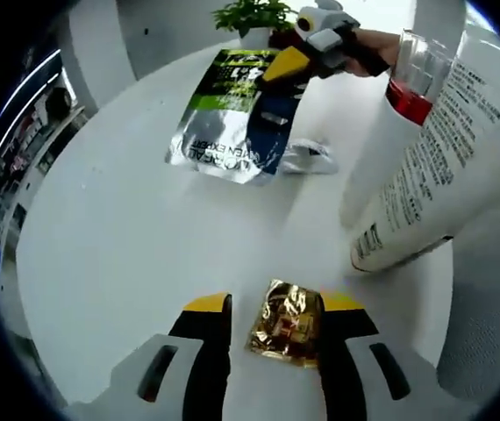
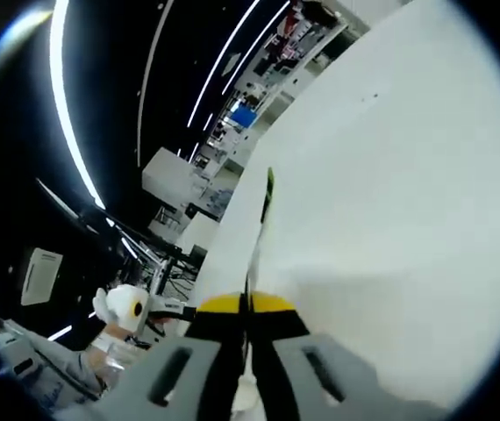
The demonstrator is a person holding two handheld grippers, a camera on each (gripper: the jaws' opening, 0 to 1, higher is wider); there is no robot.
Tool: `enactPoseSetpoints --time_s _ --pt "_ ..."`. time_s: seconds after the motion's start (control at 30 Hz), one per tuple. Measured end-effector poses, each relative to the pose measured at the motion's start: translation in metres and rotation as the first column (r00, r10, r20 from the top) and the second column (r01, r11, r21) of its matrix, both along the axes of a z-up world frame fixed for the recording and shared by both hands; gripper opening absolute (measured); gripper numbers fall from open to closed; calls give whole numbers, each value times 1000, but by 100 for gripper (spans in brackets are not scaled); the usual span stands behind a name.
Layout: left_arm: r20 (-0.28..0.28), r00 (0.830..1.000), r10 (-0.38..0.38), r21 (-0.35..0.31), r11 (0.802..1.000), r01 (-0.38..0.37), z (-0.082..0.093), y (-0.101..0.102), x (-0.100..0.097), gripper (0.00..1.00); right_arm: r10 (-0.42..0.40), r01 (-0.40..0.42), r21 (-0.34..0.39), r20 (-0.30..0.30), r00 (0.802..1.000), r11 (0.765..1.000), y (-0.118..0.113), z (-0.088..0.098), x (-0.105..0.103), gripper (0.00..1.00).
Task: Arrange the skincare products in the storage area until every visible bottle or jar stands upright without overlapping.
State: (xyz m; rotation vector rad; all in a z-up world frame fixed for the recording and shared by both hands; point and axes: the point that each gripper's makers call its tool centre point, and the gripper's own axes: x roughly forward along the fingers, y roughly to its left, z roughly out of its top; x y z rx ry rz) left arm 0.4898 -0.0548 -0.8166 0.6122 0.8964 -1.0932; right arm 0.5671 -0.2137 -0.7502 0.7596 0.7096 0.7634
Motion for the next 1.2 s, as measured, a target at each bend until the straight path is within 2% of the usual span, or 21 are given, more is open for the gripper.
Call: enactPoseSetpoints --time_s 0.3,0.33,0.43,0.6,0.9,1.2 --pt "-26 1000 -17 54 998 18 -15 10 -8 32 -6 6 3 4 1000 1000 -3 1 1 1" --pt "-17 1000 -27 38 999 27 -14 7 -6 31 -7 7 3 4 1000 1000 -4 1 1 1" --pt "-14 1000 -23 54 998 24 -11 10 -9 29 -11 11 5 6 1000 1000 -6 3 1 1" --pt "0 1000 -24 35 999 24 -4 9 -10 24 -15 15 7 6 1000 1000 -7 3 0 1" --pt "-13 999 -35 51 998 35 -9 12 -20 21 -18 18 15 7 1000 1000 -10 3 0 1" --pt "5 1000 -18 65 998 18 -12 14 -19 19 -29 29 20 7 1000 999 -14 3 0 1"
